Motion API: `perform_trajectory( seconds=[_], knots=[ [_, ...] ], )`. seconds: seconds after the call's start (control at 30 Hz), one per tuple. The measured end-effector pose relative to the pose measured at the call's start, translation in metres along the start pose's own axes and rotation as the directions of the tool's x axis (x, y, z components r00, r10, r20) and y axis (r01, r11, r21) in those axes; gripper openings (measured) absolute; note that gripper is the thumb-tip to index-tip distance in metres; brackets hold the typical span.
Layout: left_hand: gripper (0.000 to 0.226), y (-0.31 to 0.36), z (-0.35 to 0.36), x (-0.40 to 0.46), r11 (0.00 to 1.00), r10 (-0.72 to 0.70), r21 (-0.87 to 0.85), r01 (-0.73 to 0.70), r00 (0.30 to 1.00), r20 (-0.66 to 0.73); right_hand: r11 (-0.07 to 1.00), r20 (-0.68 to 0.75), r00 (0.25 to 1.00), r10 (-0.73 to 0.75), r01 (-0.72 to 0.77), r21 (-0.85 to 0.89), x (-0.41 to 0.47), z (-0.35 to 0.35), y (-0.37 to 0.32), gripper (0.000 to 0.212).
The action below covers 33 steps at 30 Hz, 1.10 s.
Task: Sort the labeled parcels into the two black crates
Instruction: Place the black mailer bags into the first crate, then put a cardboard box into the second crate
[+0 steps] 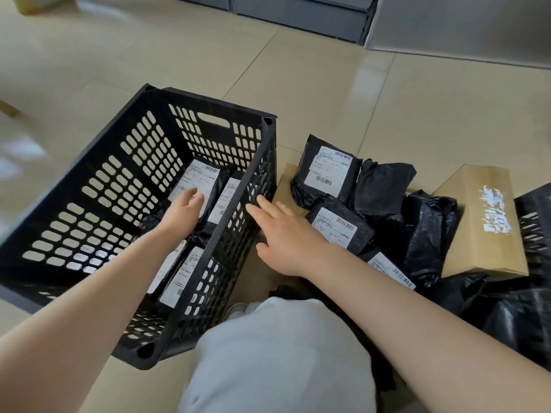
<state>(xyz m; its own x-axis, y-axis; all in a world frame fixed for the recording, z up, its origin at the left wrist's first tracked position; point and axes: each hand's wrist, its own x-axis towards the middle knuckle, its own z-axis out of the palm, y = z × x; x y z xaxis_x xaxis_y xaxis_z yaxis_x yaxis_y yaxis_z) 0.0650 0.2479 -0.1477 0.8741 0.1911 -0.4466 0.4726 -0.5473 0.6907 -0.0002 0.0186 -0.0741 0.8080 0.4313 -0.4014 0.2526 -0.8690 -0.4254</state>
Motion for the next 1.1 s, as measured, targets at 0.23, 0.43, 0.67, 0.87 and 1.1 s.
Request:
perform_trajectory(
  seconds=[0.23, 0.43, 0.67, 0.87, 1.1],
  knots=[
    [0.050, 0.084, 0.015, -0.030, 0.964, 0.256, 0.084, -0.251, 0.965, -0.051, 0.995, -0.040, 0.996, 0.084, -0.087, -0.059, -0.030, -0.033, 0.035, 0.070],
    [0.048, 0.122, 0.040, -0.050, 0.836, 0.524, 0.249, -0.489, 0.846, -0.099, 0.976, -0.085, 0.979, 0.184, -0.192, -0.100, -0.059, -0.066, 0.084, 0.069],
    [0.049, 0.131, 0.092, -0.063, 0.826, 0.516, 0.239, -0.511, 0.855, 0.046, 0.937, -0.064, 0.936, 0.346, -0.341, 0.075, -0.094, -0.077, 0.146, 0.072],
    [0.056, 0.123, 0.135, -0.075, 0.926, 0.290, 0.165, -0.340, 0.919, 0.268, 0.850, 0.062, 0.877, 0.477, -0.478, 0.221, -0.117, -0.064, 0.187, 0.071],
    [0.060, 0.081, 0.163, -0.064, 0.966, 0.036, 0.227, -0.121, 0.938, 0.345, 0.746, 0.137, 0.781, 0.610, -0.624, 0.235, -0.130, -0.043, 0.225, 0.065]
  ],
)
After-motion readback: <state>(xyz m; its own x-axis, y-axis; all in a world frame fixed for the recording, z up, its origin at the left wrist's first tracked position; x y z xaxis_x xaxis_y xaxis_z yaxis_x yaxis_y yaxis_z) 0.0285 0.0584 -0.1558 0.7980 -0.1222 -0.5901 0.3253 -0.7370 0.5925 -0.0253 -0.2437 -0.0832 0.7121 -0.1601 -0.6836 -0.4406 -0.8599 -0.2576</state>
